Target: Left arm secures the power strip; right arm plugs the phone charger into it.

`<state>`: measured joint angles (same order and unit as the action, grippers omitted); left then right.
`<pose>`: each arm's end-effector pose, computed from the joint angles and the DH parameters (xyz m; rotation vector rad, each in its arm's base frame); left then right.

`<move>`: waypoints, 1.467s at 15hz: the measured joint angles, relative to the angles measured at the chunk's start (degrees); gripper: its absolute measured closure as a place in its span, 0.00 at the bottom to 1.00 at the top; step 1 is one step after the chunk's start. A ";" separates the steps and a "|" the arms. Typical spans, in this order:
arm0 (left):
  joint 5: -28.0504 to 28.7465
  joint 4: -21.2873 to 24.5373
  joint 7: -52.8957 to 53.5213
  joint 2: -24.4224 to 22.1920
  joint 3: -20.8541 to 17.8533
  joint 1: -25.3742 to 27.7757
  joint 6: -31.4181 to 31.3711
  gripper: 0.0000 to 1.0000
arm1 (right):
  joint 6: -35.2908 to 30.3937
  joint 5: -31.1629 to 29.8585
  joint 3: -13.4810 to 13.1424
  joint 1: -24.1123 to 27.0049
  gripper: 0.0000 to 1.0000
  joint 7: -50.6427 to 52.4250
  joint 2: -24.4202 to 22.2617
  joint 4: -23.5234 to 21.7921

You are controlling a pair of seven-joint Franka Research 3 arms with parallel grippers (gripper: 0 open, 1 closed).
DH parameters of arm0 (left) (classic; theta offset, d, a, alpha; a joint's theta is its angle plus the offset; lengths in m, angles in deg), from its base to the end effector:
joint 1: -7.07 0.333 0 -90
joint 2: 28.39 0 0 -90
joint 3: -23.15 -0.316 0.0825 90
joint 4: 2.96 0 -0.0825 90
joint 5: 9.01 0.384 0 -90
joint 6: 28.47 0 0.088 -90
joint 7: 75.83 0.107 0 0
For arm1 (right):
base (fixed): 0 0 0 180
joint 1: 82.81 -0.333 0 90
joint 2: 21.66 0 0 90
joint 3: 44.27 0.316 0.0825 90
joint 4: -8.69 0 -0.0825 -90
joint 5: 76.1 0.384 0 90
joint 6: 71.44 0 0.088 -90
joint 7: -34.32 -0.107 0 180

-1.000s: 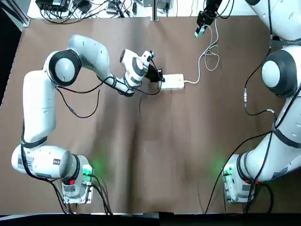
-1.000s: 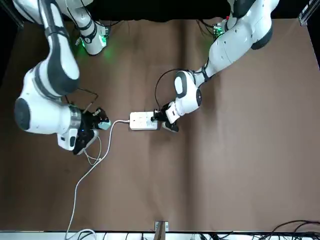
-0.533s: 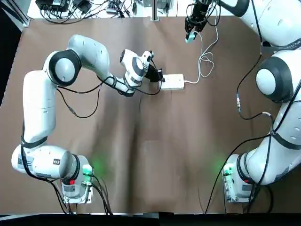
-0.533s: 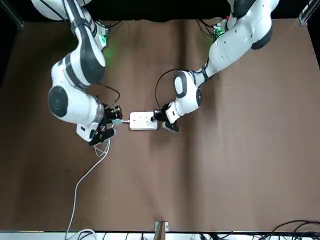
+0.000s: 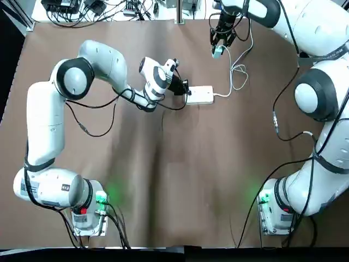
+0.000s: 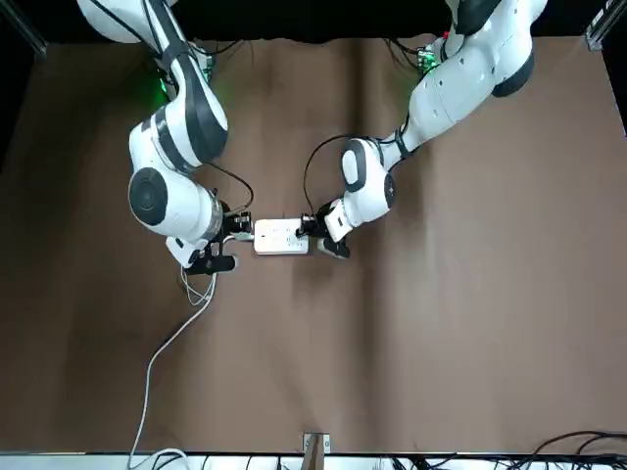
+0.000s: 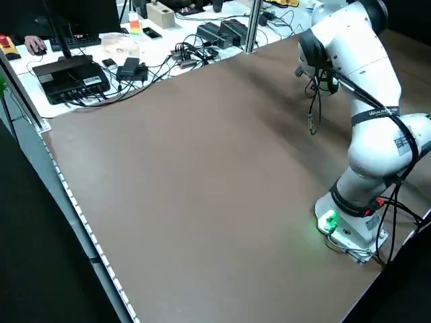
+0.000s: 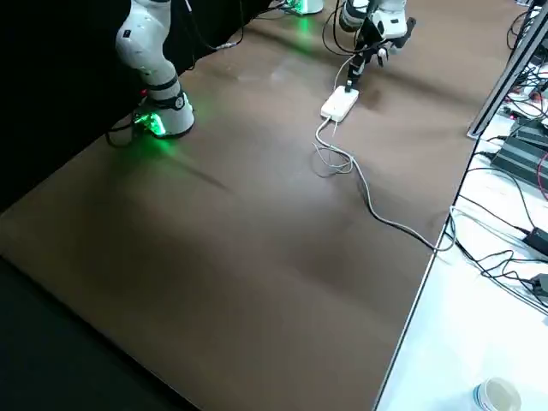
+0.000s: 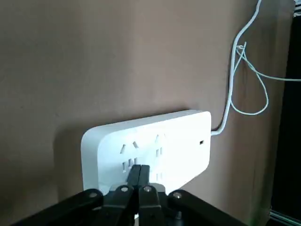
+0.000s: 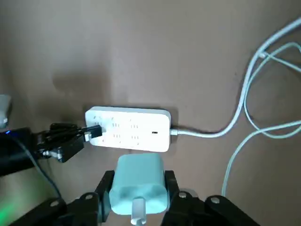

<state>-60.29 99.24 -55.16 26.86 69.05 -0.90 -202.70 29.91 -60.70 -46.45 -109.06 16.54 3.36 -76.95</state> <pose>0.4806 -0.4589 0.1483 2.2878 0.0133 0.0227 0.5984 0.2967 0.4091 -2.9517 -0.0552 0.3522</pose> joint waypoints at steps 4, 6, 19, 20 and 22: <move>0.00 0.00 0.01 0.00 0.00 -0.01 -0.01 0.99 | 0.61 -1.12 0.02 -2.19 0.52 -8.82 2.64 -0.85; 0.00 0.00 0.01 0.00 0.00 -0.01 -0.02 0.99 | 1.33 -1.12 0.02 -3.35 0.52 -10.72 4.40 -0.91; 0.00 -0.01 0.02 0.00 0.01 -0.02 -0.04 0.99 | 6.73 -0.76 0.15 -7.19 0.52 -11.87 8.35 -5.54; 0.00 -0.01 0.02 0.00 0.01 -0.02 -0.04 0.99 | 6.86 -0.75 0.16 -7.73 0.52 -11.95 8.72 -5.62; 0.00 -0.01 0.02 0.00 0.01 -0.02 -0.04 0.99 | 7.60 -0.73 0.18 -8.54 0.52 -12.12 9.46 -5.66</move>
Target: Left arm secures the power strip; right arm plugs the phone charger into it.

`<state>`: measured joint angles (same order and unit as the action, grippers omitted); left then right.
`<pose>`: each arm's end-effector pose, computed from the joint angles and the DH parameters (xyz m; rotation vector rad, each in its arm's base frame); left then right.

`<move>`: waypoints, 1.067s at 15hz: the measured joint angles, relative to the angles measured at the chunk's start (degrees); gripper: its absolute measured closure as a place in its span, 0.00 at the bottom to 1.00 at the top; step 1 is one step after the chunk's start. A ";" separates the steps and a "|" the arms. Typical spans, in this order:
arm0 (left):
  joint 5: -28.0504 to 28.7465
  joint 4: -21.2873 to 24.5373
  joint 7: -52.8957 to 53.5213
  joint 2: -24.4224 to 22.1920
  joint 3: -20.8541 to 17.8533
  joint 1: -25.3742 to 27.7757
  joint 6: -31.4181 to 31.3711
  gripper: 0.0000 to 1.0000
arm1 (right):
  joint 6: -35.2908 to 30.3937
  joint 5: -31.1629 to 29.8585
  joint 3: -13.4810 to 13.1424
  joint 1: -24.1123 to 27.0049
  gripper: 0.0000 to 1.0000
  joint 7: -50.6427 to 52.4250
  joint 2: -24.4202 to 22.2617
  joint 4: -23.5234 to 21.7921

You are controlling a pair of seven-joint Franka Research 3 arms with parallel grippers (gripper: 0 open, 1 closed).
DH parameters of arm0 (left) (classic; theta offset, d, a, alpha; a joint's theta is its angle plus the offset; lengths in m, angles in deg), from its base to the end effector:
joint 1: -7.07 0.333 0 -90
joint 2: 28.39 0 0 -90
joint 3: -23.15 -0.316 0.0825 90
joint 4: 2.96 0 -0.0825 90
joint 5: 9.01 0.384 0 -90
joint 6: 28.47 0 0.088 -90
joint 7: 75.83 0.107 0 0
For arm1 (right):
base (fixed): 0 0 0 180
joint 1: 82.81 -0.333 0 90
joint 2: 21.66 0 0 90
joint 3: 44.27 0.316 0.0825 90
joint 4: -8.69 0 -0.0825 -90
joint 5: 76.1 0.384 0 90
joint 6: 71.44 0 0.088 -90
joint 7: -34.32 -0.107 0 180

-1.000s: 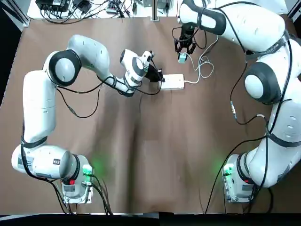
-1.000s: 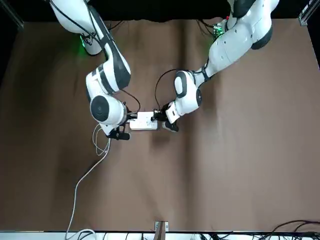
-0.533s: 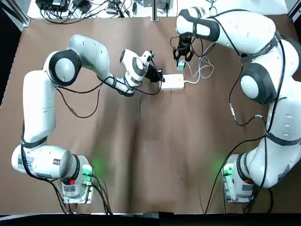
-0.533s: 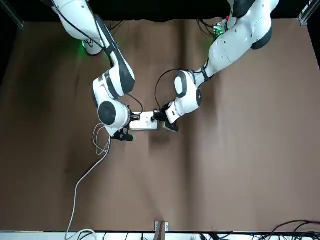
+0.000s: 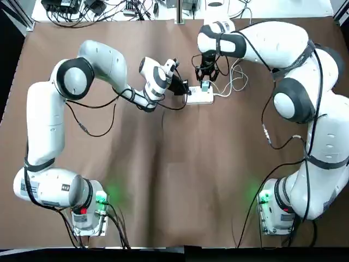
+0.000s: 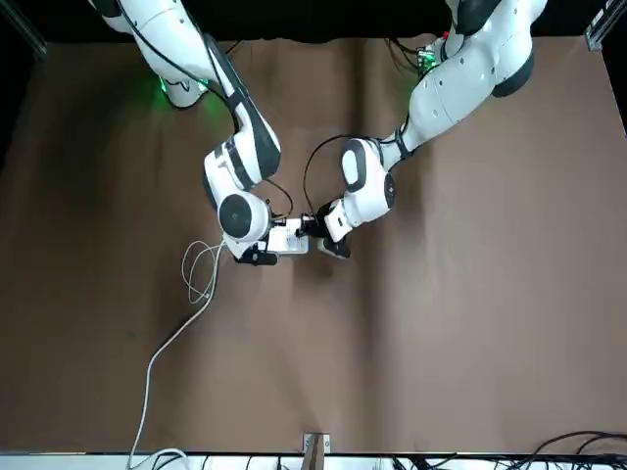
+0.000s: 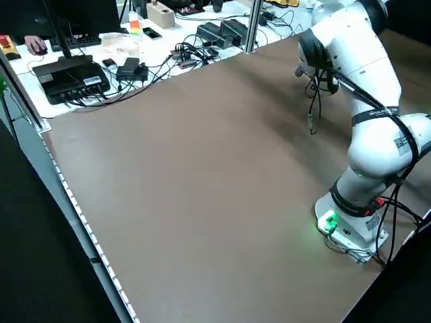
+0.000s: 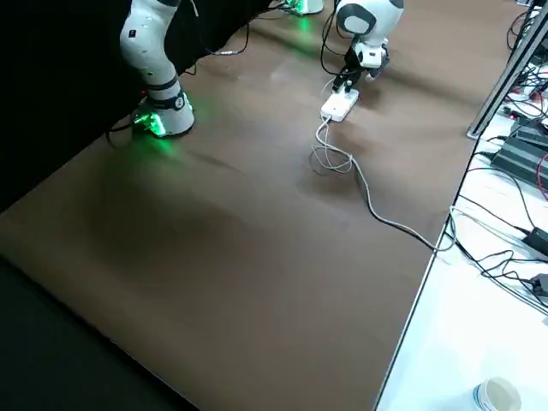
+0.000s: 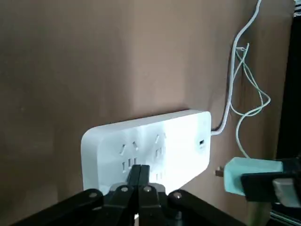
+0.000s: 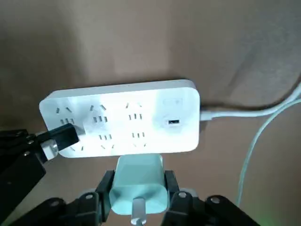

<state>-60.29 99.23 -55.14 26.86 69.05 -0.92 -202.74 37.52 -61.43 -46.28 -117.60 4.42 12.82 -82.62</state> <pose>0.4806 -0.4590 0.1484 2.2879 0.0129 0.0236 0.5445 0.3757 0.2630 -3.0649 0.1009 0.5524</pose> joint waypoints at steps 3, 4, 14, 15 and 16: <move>0.00 0.00 0.00 0.00 0.00 0.00 -0.01 0.99 | 0.87 0.01 0.01 -0.49 0.52 -0.05 0.91 -0.01; 0.00 0.00 0.00 0.00 0.00 0.00 -0.01 0.99 | 0.90 0.01 0.00 -0.53 0.52 -0.05 1.14 -0.01; 0.00 0.00 0.01 0.00 0.00 0.00 -0.01 0.99 | 2.75 0.80 0.01 -0.88 0.52 -0.05 2.23 -0.47; 0.00 0.00 0.01 0.00 0.00 0.00 -0.01 0.99 | 2.78 0.81 0.01 -0.88 0.52 -0.05 2.23 -0.54; 0.00 0.00 0.01 0.00 0.00 0.00 -0.01 0.99 | 2.81 0.81 0.01 -0.88 0.52 -0.05 2.23 -0.61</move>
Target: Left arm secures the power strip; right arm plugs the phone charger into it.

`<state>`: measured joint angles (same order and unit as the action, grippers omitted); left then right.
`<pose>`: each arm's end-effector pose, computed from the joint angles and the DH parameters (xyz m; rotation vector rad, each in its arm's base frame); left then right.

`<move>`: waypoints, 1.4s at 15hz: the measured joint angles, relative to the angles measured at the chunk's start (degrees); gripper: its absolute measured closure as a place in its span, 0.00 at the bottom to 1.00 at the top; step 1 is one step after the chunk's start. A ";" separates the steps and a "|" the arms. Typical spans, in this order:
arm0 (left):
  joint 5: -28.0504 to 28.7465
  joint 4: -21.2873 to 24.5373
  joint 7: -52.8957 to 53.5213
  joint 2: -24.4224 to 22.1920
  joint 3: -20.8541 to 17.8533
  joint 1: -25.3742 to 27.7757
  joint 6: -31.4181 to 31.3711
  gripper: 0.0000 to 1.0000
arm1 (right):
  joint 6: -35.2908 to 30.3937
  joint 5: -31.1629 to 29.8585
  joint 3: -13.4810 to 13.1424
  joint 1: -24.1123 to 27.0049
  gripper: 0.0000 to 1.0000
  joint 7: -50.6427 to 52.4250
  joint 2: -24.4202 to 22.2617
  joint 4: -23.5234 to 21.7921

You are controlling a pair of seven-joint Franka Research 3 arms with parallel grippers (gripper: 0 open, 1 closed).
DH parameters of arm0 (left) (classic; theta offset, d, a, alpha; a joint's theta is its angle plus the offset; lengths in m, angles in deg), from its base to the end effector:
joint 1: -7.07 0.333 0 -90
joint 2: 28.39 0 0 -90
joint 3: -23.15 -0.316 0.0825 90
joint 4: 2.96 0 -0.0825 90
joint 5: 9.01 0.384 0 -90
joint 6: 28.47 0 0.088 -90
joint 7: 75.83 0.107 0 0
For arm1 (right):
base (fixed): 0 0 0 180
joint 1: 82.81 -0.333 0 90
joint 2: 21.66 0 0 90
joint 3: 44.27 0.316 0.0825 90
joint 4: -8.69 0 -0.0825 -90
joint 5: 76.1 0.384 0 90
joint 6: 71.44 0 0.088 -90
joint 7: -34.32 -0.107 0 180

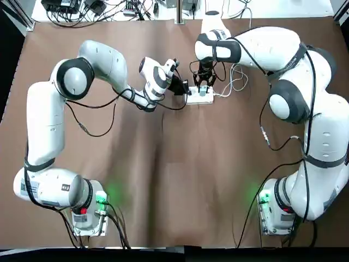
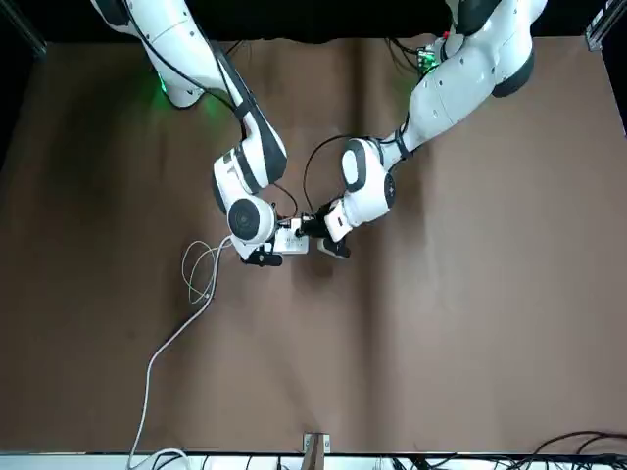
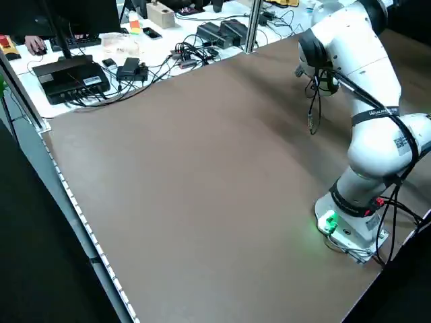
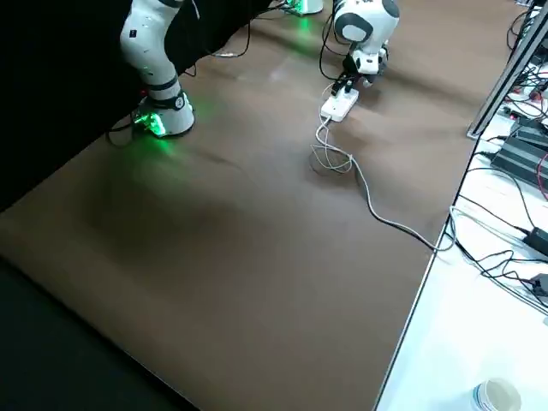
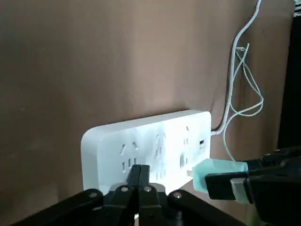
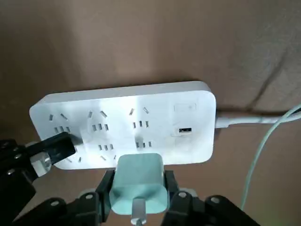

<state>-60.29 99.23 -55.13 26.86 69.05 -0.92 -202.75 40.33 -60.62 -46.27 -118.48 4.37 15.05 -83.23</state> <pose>0.4806 -0.4590 0.1484 2.2880 0.0128 0.0239 0.5389 0.3835 0.2355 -3.0626 0.1057 0.5567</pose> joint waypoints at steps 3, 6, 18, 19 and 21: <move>0.00 0.00 0.00 0.00 0.00 0.00 0.00 0.99 | 0.09 0.00 0.00 0.00 0.52 0.00 0.01 -0.20; 0.00 0.00 0.00 0.00 0.00 0.00 0.00 0.99 | 0.14 0.00 0.00 -0.01 0.52 0.02 0.13 -0.27; 0.00 0.00 0.03 0.00 0.00 -0.01 -0.02 0.99 | 1.17 0.00 0.00 -0.01 0.52 0.15 0.71 -0.25; 0.00 0.00 0.03 0.00 0.00 -0.01 -0.02 0.99 | 1.17 0.00 0.00 -0.01 0.52 0.16 0.71 -0.24; 0.00 0.00 0.03 0.00 0.00 -0.01 -0.03 0.99 | 1.17 0.00 0.00 -0.01 0.52 0.16 0.71 -0.24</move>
